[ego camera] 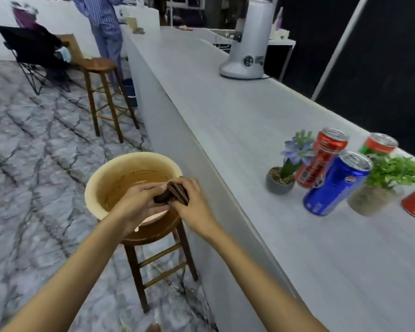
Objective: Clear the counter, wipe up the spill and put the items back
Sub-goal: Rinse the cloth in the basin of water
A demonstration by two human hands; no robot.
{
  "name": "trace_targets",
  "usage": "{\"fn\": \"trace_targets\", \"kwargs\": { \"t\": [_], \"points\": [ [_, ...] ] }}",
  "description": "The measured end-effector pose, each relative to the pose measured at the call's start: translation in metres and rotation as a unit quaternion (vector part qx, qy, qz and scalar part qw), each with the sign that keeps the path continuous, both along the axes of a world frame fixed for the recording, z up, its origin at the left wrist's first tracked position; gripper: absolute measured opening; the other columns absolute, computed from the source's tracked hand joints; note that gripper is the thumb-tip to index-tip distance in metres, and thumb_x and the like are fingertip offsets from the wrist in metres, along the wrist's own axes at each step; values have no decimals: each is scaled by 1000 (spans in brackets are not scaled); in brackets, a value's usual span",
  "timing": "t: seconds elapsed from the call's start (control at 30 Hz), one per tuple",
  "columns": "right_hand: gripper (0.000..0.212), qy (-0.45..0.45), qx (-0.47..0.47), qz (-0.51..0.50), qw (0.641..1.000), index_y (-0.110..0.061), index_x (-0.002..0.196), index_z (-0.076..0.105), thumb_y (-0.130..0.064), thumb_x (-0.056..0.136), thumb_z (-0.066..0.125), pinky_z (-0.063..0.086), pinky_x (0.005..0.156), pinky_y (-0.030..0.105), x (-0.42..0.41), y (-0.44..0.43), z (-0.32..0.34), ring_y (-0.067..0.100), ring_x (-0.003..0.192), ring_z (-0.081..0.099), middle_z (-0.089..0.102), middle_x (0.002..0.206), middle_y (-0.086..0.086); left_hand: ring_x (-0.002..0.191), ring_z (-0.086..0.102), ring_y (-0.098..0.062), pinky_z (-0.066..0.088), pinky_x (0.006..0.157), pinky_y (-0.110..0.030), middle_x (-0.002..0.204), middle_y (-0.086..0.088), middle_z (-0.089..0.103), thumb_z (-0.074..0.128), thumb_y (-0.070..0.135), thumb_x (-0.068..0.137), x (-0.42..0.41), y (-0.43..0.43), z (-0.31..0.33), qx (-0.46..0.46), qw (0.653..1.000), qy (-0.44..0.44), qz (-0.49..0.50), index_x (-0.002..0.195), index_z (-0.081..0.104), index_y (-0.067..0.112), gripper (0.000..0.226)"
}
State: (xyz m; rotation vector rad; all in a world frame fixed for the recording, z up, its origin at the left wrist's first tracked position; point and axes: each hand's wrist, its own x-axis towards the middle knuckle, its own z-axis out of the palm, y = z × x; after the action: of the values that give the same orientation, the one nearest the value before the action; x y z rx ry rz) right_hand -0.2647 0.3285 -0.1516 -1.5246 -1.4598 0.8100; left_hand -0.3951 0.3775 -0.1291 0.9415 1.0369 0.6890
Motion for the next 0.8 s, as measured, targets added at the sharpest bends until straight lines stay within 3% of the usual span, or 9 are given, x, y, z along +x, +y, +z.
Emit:
{"fn": "trace_targets", "kwargs": {
  "t": [0.17,0.3,0.4,0.43,0.5,0.57,0.67,0.73,0.8],
  "points": [
    [50,61,-64,43,995,-20,124,48,-13,78,67,31,107,28,-36,93,-23,16,123,41,41,131,5,82,69,-21,59,58,-25,95,-13,67,54,5,87,-52,81,-18,-3,999,24,29,93,64,7,12],
    [39,154,-114,49,980,-30,112,52,-13,80,66,45,101,43,-43,141,-42,23,119,48,49,129,7,85,65,-23,59,56,-26,96,-14,63,55,-1,85,-69,128,-36,-7,998,49,35,92,61,3,11],
    [34,173,-153,28,973,-28,111,55,-11,83,63,52,82,24,-41,164,-61,17,109,52,51,121,2,85,65,-25,60,59,-30,100,-19,63,58,-3,82,-75,152,-60,33,990,140,8,100,62,0,18],
    [35,152,-167,14,974,-26,112,55,-8,83,62,52,77,20,-40,169,-68,16,106,53,53,118,3,87,65,-29,60,65,-36,101,-21,63,60,-4,81,-78,158,-69,43,983,179,0,101,63,0,20],
    [36,92,-201,-18,975,-19,112,57,-1,81,61,54,76,29,-37,181,-80,20,101,58,60,111,10,90,64,-33,58,71,-41,102,-24,65,62,-4,79,-82,168,-89,55,969,240,-18,95,65,4,18],
    [36,47,-227,-37,972,-14,110,59,6,80,59,54,81,38,-35,193,-90,23,93,62,64,106,15,90,63,-28,56,66,-31,101,-20,67,63,-5,78,-85,176,-107,67,955,285,-44,87,66,12,19],
    [32,-36,-244,-31,969,-13,105,61,6,80,57,52,77,32,-34,211,-102,21,89,63,66,102,11,94,60,-17,45,72,-19,106,-11,68,62,-6,75,-89,185,-127,112,913,382,-88,91,67,12,25],
    [29,-84,-264,7,961,-15,105,62,-1,80,64,51,80,31,-35,222,-109,22,95,63,65,109,10,101,58,-16,38,76,-12,112,-8,67,59,-7,74,-88,187,-136,130,882,430,-140,100,65,10,32],
    [33,-145,-296,84,940,-16,108,63,-13,77,72,44,91,30,-37,229,-117,24,108,58,61,122,8,108,56,-20,38,85,-17,116,-8,64,55,-4,73,-84,188,-141,142,852,460,-204,109,60,13,40]
  ]
}}
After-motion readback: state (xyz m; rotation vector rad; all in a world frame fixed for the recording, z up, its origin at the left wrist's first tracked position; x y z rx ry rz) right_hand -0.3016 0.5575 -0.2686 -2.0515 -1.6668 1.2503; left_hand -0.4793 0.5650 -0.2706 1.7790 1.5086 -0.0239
